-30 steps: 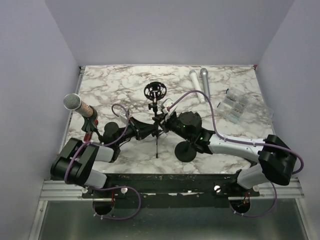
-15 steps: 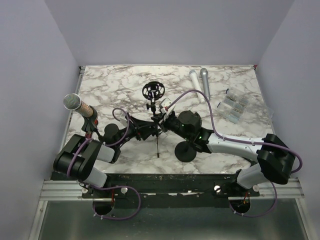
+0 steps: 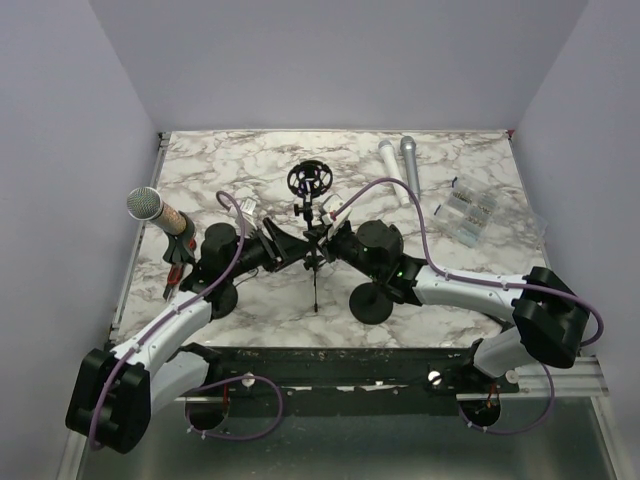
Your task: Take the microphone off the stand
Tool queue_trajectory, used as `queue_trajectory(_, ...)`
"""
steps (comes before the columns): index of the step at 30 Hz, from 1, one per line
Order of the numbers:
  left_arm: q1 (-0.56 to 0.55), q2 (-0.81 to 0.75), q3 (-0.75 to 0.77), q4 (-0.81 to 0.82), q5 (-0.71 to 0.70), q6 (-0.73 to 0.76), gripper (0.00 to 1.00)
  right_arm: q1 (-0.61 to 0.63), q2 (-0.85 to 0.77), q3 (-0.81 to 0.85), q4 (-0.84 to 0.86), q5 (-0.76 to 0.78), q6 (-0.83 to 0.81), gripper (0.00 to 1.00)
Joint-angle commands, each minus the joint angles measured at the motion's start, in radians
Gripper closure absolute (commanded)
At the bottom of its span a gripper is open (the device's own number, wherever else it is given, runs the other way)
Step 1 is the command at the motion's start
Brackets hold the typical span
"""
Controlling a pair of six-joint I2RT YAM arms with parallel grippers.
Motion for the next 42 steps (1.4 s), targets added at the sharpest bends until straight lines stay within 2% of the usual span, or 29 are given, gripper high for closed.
queue_trajectory(1, -0.024, 0.013, 0.01, -0.135, -0.062, 0.194, 0.46, 0.008, 0.037, -0.011, -0.097, -0.023, 0.0, 0.99)
queue_trajectory(4, -0.038, 0.007, 0.031, -0.182, -0.123, 0.304, 0.43, 0.009, 0.031, -0.013, -0.102, -0.029, 0.003, 1.0)
queue_trajectory(8, -0.046, 0.003, 0.023, -0.144, -0.182, 0.409, 0.41, 0.009, 0.026, -0.016, -0.105, -0.028, 0.002, 0.99)
queue_trajectory(11, -0.046, 0.031, 0.011, -0.064, -0.167, 0.433, 0.43, 0.008, 0.03, -0.013, -0.108, -0.034, 0.002, 0.99)
queue_trajectory(20, -0.046, 0.107, 0.025, 0.063, -0.11, 0.451, 0.62, 0.008, 0.039, 0.0, -0.119, -0.043, 0.005, 0.99)
queue_trajectory(25, -0.046, 0.106, 0.008, 0.108, -0.071, 0.444, 0.64, 0.008, 0.046, 0.001, -0.119, -0.053, 0.002, 0.99)
queue_trajectory(29, -0.046, 0.119, 0.031, 0.081, -0.047, 0.465, 0.73, 0.008, 0.062, 0.016, -0.127, -0.071, 0.0, 0.99)
queue_trajectory(31, -0.045, 0.125, 0.044, 0.068, -0.025, 0.468, 0.82, 0.008, 0.062, 0.02, -0.131, -0.076, -0.001, 0.99)
queue_trajectory(33, -0.038, 0.129, 0.057, 0.042, -0.008, 0.441, 0.96, 0.008, 0.063, 0.021, -0.135, -0.078, -0.003, 0.99)
queue_trajectory(34, -0.031, 0.133, 0.062, 0.035, 0.016, 0.404, 1.0, 0.008, 0.061, 0.02, -0.139, -0.078, -0.004, 0.99)
queue_trajectory(37, -0.002, 0.142, 0.05, 0.077, 0.12, 0.246, 1.0, 0.008, 0.056, 0.013, -0.14, -0.062, -0.005, 0.99)
queue_trajectory(42, 0.043, 0.166, -0.011, 0.211, 0.181, -0.169, 1.0, 0.009, 0.057, -0.002, -0.116, -0.037, 0.002, 1.0)
